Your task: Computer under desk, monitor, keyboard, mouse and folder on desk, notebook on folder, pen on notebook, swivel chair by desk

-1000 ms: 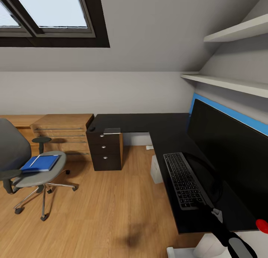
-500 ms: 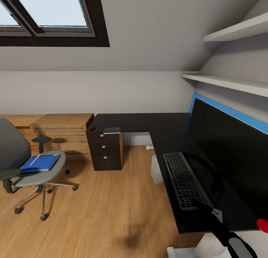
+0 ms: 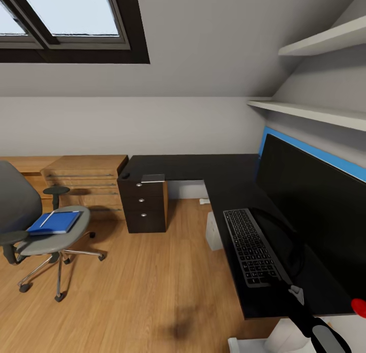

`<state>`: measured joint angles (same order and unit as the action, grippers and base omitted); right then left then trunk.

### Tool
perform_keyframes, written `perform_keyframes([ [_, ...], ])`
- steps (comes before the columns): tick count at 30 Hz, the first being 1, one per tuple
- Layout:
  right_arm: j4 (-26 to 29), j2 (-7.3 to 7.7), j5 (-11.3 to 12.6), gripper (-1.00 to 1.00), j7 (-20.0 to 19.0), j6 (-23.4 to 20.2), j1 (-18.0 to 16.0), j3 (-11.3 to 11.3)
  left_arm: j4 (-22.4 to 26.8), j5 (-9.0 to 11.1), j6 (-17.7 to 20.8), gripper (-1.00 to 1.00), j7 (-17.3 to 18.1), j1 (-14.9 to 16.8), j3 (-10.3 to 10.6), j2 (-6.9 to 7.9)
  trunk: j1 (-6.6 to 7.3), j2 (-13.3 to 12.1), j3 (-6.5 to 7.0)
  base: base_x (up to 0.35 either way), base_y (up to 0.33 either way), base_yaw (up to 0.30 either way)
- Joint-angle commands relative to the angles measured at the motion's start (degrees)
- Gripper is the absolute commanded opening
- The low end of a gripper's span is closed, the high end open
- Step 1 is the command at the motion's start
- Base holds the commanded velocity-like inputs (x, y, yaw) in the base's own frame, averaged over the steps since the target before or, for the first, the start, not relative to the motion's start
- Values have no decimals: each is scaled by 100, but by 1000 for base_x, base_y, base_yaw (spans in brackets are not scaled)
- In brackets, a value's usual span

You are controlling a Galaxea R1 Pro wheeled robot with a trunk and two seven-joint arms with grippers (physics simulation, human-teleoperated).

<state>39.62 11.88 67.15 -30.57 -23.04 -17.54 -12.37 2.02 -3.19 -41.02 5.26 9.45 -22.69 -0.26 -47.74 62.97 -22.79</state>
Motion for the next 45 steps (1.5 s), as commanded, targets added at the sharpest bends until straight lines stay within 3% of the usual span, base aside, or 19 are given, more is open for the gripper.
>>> perform_keyframes([
  [1, 0, -1, 51, -100, -1, -52, -4, -12, 0, -30, -12, 100, 27, 3, -51, -1, -23, 45, -25, 0, 0, 0],
  [4, 2, -1, 49, -100, -1, -52, -4, -15, 0, -28, -11, 100, 27, 4, -51, -1, -89, 166, -78, 0, 0, 0],
  [45, -156, -1, 44, -100, -1, -51, -4, -11, 0, -36, -26, 100, 45, 4, -51, -1, -89, 166, -78, 0, 0, 0],
])
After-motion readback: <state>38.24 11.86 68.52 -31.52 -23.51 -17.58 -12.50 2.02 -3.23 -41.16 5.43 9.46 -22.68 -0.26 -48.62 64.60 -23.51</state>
